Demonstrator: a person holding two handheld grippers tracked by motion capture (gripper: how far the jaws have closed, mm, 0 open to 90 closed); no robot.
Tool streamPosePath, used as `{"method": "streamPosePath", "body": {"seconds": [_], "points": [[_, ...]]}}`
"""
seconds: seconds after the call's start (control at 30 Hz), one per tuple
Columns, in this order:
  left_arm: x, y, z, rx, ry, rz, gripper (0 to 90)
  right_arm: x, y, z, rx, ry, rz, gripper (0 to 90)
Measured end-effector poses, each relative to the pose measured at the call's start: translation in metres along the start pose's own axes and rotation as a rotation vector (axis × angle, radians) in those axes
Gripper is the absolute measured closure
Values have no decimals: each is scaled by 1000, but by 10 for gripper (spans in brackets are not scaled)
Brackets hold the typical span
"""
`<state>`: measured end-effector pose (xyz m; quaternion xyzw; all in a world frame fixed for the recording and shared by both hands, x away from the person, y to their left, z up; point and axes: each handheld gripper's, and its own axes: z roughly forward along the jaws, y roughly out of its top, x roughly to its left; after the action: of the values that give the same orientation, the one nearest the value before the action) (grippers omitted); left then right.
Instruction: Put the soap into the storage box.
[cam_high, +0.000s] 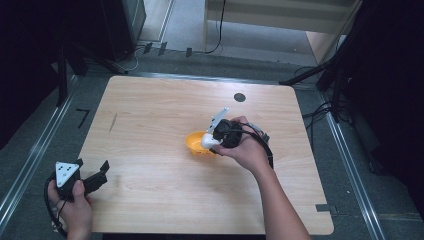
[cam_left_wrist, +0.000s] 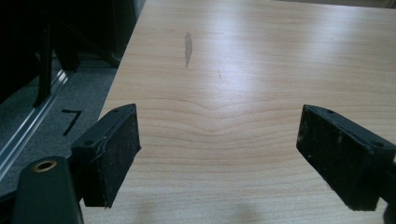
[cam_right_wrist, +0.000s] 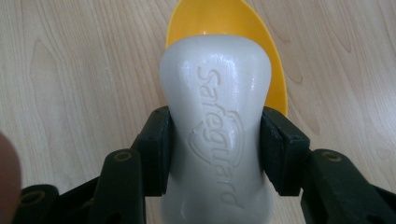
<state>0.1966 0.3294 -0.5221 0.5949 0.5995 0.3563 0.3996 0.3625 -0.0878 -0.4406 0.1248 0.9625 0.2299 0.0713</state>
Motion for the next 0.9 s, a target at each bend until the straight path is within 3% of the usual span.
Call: {"method": "streamPosePath", "body": {"seconds": [0.57,0.9], "points": [[0,0,0,-1,-2,-1,139,-6,15,10,23,-17,-49,506],[0,0,0,3,-4,-1,140,-9,25,19,52,-4,-70,506]]}}
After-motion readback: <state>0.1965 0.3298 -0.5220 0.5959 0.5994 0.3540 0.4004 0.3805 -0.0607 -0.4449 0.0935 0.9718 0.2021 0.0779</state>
